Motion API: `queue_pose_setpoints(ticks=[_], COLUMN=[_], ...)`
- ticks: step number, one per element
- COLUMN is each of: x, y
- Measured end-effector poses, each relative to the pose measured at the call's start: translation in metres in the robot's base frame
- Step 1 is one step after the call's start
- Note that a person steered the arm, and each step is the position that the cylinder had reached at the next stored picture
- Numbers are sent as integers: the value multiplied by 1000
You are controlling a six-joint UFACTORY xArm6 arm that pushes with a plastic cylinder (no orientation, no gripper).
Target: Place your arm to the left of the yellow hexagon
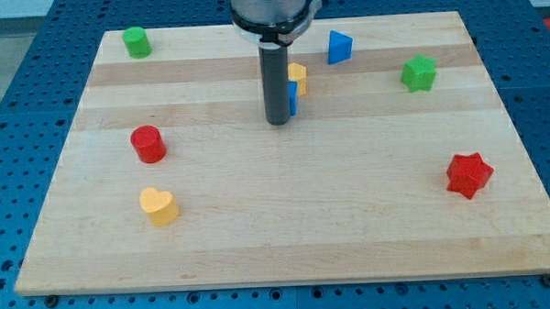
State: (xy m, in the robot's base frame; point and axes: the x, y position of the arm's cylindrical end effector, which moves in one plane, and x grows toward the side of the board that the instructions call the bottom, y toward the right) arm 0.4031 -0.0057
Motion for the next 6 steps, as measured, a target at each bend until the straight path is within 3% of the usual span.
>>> queue_pose_setpoints(ticks=[3,4,5,6], x=[-7,-10,-23,-66], y=[13,-15,-48,-47])
